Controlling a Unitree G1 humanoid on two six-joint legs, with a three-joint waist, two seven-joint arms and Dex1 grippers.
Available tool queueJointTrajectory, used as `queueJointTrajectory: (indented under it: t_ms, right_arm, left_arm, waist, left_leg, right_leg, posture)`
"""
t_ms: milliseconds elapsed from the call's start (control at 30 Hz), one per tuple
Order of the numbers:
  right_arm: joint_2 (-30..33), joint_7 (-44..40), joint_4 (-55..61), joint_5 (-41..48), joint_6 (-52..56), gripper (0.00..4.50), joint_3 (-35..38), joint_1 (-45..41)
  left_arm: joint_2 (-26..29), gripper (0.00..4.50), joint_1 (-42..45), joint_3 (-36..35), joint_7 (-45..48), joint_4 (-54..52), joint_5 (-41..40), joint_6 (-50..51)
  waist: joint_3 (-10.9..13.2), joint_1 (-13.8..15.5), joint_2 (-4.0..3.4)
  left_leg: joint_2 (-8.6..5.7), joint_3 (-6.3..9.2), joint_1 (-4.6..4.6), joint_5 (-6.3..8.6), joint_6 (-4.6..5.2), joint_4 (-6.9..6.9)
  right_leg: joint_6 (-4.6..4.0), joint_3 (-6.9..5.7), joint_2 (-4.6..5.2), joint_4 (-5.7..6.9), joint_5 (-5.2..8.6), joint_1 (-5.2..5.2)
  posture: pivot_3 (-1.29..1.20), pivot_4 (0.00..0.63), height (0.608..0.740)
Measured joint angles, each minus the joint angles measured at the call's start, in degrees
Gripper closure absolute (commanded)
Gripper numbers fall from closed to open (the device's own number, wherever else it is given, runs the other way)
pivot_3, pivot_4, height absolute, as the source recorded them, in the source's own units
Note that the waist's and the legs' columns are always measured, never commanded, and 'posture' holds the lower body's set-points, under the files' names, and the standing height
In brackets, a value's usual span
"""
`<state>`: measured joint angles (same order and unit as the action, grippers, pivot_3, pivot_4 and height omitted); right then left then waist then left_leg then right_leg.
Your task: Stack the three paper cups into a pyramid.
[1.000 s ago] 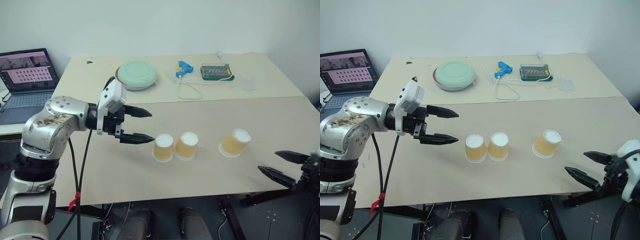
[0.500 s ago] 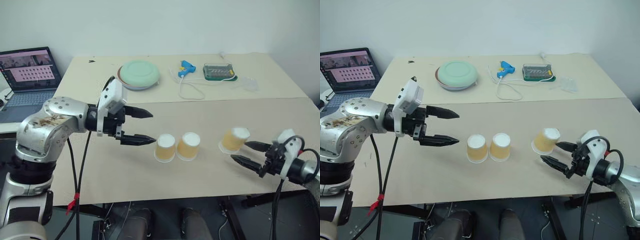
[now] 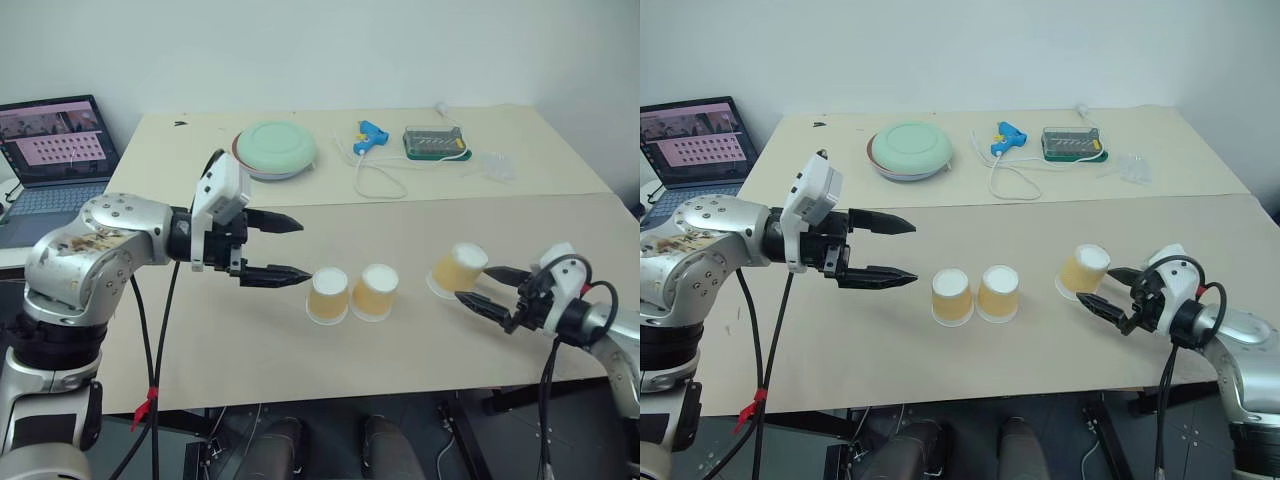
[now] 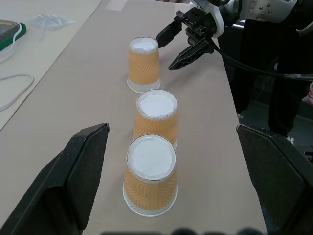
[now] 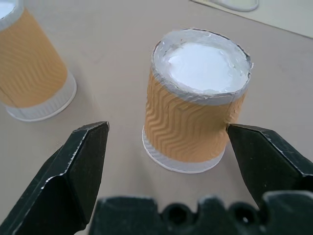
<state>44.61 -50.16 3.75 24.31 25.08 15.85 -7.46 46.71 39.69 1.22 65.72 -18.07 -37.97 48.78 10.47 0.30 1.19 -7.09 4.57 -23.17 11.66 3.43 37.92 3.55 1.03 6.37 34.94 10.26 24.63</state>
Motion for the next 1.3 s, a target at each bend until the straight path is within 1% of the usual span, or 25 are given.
queueJointTrajectory:
  t_ms: [267,367,533,733,833,900,967,1100,1233,1300]
  right_arm:
    - [-2.0,2.5,-5.1,-2.2,-1.8,0.00,-2.2,-6.0]
    - [-3.3,3.4,-6.9,-2.9,-2.3,0.00,-3.2,-8.4]
    - [-5.2,5.0,-10.3,-4.1,-3.4,0.00,-4.2,-12.0]
    - [-6.0,5.4,-12.6,-5.2,-3.7,0.00,-5.0,-13.9]
    - [-6.2,5.4,-13.2,-5.1,-3.7,0.75,-5.2,-14.0]
    - [-6.2,5.3,-13.3,-5.2,-3.7,1.51,-5.3,-14.0]
    - [-6.3,5.2,-13.3,-5.1,-3.8,2.02,-5.5,-14.0]
    - [-6.3,4.9,-13.0,-5.0,-3.8,2.04,-5.6,-14.0]
    - [-5.8,3.6,-8.2,-2.8,-2.5,2.04,-5.5,-13.9]
    - [-4.0,1.9,-4.4,-0.7,-0.5,2.04,-5.5,-14.2]
  left_arm:
    - [0.2,0.06,-0.1,0.0,0.0,0.0,-0.3,-0.1]
    - [0.2,0.06,-0.1,0.0,0.0,0.0,-0.3,-0.2]
    - [0.3,0.06,-0.1,0.1,0.0,0.1,-0.3,-0.2]
    - [0.3,0.06,-0.1,0.2,0.0,0.1,-0.1,-0.3]
    - [0.3,0.00,-0.1,0.2,0.0,0.1,0.0,-0.3]
    - [0.3,0.00,-0.1,0.2,0.0,0.1,0.1,-0.3]
    - [0.3,0.00,-0.1,0.2,0.0,0.1,0.1,-0.3]
    - [0.3,0.00,-0.1,0.2,0.0,0.1,0.2,-0.3]
    - [0.3,0.00,-0.1,0.5,0.0,0.1,0.9,-1.0]
    - [0.3,0.00,-0.5,0.5,0.0,0.1,1.0,-1.4]
  waist:
    - [0.0,0.0,0.00]
    - [0.0,-0.1,0.00]
    - [0.0,-0.2,-0.01]
    - [0.0,-0.3,-0.01]
    - [0.0,-0.4,-0.01]
    - [0.0,-0.4,-0.01]
    - [0.0,-0.5,-0.01]
    - [0.0,-0.5,-0.01]
    - [0.0,-0.7,-0.03]
    - [0.0,-0.8,-0.06]
  left_leg:
    - [0.00,0.00,-0.01,0.00,-0.01,0.00]
    - [0.00,-0.01,-0.02,-0.01,0.00,0.00]
    - [0.00,-0.02,-0.02,-0.01,0.00,0.00]
    - [0.00,-0.01,-0.05,-0.02,0.00,-0.01]
    - [0.00,-0.01,-0.05,-0.02,0.00,-0.01]
    - [0.00,-0.01,-0.05,-0.02,0.00,-0.01]
    - [0.00,-0.01,-0.05,-0.02,0.00,-0.01]
    - [0.00,-0.01,-0.05,-0.02,0.00,-0.01]
    - [0.00,-0.02,-0.11,-0.02,-0.01,-0.01]
    - [-0.01,-0.02,-0.16,-0.02,-0.01,-0.02]
  right_leg:
    - [-0.03,0.01,-0.02,0.02,-0.02,0.03]
    - [-0.40,0.03,-0.04,0.02,-0.25,0.06]
    - [-0.43,0.04,-0.07,0.03,-0.27,0.08]
    - [-0.44,0.04,-0.08,0.04,-0.28,0.13]
    - [-0.45,0.04,-0.08,0.04,-0.28,0.13]
    - [-0.45,0.04,-0.09,0.04,-0.28,0.13]
    - [-0.45,0.04,-0.09,0.04,-0.28,0.13]
    - [-0.45,0.04,-0.09,0.05,-0.28,0.13]
    - [-0.45,0.09,-0.10,0.07,-0.29,0.24]
    - [-0.45,0.10,-0.10,0.07,-0.29,0.29]
  posture:
    - [0.00,0.150,0.740]
    - [0.00,0.150,0.740]
    - [0.00,0.150,0.740]
    - [0.00,0.150,0.740]
    - [0.00,0.150,0.740]
    - [0.00,0.150,0.740]
    - [0.00,0.150,0.740]
    - [0.00,0.150,0.740]
    - [0.00,0.150,0.740]
    - [0.00,0.150,0.740]
